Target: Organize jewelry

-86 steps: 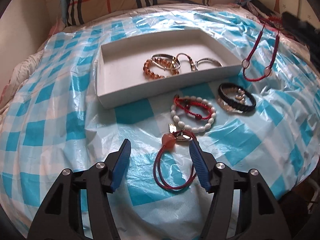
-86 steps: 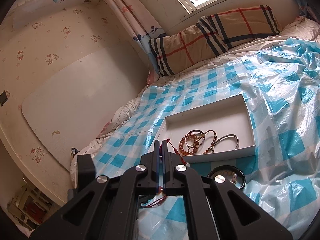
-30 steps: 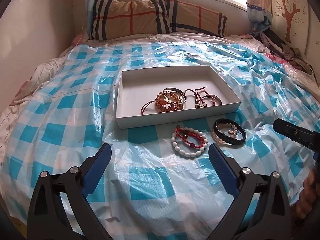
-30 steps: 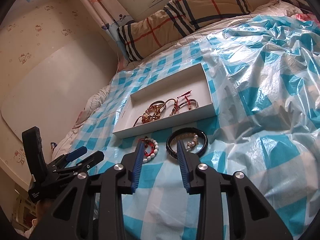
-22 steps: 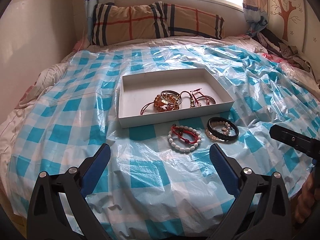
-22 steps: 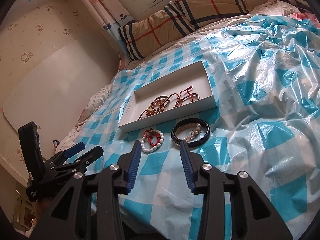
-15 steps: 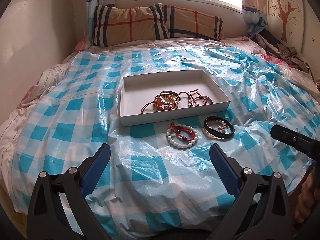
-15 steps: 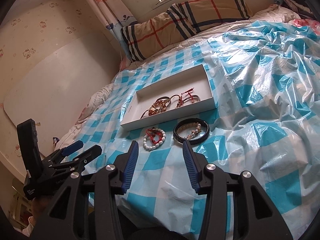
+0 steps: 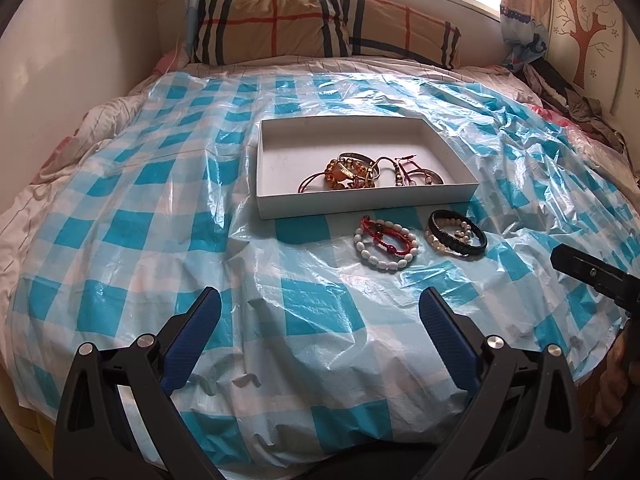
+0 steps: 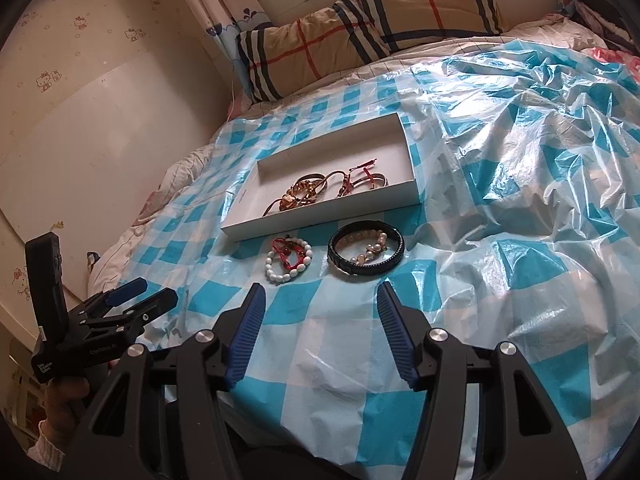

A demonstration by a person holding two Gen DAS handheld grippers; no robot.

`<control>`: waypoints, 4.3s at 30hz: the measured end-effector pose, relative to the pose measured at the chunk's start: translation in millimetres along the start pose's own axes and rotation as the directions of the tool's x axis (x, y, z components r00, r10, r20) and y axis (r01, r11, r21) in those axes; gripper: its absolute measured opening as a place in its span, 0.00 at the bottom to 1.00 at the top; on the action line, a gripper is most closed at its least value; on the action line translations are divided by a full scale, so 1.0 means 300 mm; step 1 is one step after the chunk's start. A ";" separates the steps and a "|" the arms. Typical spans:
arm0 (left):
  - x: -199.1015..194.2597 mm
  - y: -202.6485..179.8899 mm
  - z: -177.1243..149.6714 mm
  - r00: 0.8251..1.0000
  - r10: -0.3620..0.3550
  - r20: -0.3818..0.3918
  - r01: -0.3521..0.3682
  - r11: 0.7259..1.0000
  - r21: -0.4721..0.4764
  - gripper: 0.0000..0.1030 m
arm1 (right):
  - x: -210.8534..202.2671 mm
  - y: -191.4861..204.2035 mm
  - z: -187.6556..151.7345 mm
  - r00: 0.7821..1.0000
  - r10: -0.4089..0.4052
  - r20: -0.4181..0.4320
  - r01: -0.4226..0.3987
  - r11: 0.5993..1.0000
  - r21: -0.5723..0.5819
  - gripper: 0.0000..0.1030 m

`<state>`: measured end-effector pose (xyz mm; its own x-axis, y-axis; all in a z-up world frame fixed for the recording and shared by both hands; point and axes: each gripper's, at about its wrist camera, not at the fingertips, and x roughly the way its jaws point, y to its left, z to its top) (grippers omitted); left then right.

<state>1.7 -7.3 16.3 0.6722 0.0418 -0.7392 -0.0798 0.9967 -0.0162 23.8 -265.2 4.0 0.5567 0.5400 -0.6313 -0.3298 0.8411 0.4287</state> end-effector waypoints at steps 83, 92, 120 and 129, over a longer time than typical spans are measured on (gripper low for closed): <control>0.206 0.003 0.020 0.981 -0.164 -0.107 0.167 0.986 0.020 0.30 | 0.181 -0.015 -0.051 0.988 -0.062 -0.139 0.041 0.988 -0.151 0.75; 0.315 -0.069 0.008 0.975 -0.149 -0.167 0.171 0.978 0.122 0.09 | 0.207 -0.052 -0.059 0.976 -0.164 -0.143 0.139 0.976 -0.169 0.31; 0.126 -0.032 0.045 0.964 -0.262 -0.046 0.264 0.964 0.035 0.05 | 0.125 -0.019 -0.008 0.997 -0.072 -0.040 0.067 0.990 -0.123 0.11; 0.131 -0.030 0.045 0.964 -0.260 -0.048 0.262 0.964 0.038 0.05 | 0.175 -0.015 -0.039 0.992 -0.042 -0.118 0.028 0.992 -0.124 0.65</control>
<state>38.6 -13.7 -3.5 0.6340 -0.2219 -0.7408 0.1270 0.9748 -0.1833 45.7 -240.3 -38.8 0.4764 0.5036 -0.7207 -0.4063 0.8530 0.3275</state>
